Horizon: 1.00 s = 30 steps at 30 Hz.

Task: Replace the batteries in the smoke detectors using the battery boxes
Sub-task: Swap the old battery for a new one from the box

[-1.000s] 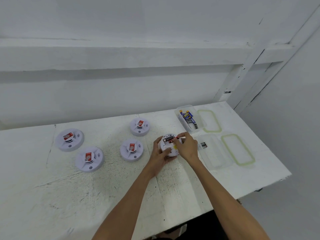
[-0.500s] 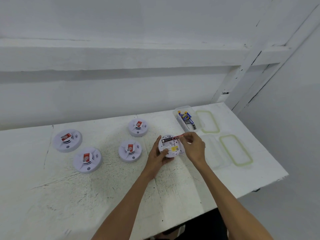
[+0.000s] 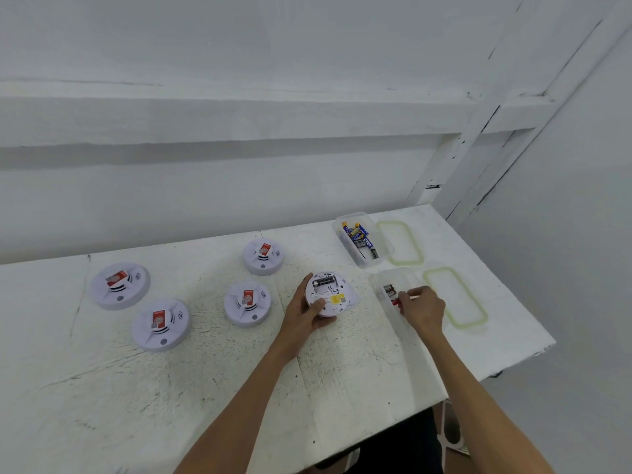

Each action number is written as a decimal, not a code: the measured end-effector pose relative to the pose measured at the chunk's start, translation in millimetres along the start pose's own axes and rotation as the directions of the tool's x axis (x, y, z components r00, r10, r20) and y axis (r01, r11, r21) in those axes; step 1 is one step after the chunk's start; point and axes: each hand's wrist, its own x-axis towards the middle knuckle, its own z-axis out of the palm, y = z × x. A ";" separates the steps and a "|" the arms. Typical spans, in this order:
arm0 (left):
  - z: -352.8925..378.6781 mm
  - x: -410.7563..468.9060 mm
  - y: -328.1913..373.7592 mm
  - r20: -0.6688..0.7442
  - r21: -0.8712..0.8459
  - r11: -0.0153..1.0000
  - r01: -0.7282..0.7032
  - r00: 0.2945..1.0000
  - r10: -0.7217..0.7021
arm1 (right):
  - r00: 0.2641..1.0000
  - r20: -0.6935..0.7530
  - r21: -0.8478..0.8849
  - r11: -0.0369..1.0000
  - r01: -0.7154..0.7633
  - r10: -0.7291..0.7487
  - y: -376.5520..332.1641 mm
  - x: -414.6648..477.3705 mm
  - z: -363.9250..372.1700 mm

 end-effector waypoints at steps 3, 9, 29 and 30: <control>0.1 0.4 0.4 0.002 0.007 1.000 0.006 1.000 -0.006 | 0.999 0.034 -0.090 0.996 -0.007 0.010 -0.8 0.2 5.7; -1.7 1.3 -0.5 0.008 0.003 1.000 0.012 1.000 -0.012 | 0.992 0.105 -0.076 0.995 -0.061 0.069 -2.4 11.4 7.1; 1.5 -2.4 5.4 0.032 -0.003 1.000 0.002 0.999 -0.002 | 0.818 0.165 -0.045 0.824 0.564 -0.551 -80.9 -49.4 40.1; 2.5 -3.2 6.1 0.034 -0.002 1.000 0.002 0.999 -0.002 | 0.816 0.193 -0.047 0.825 0.563 -0.545 -84.3 -53.5 46.4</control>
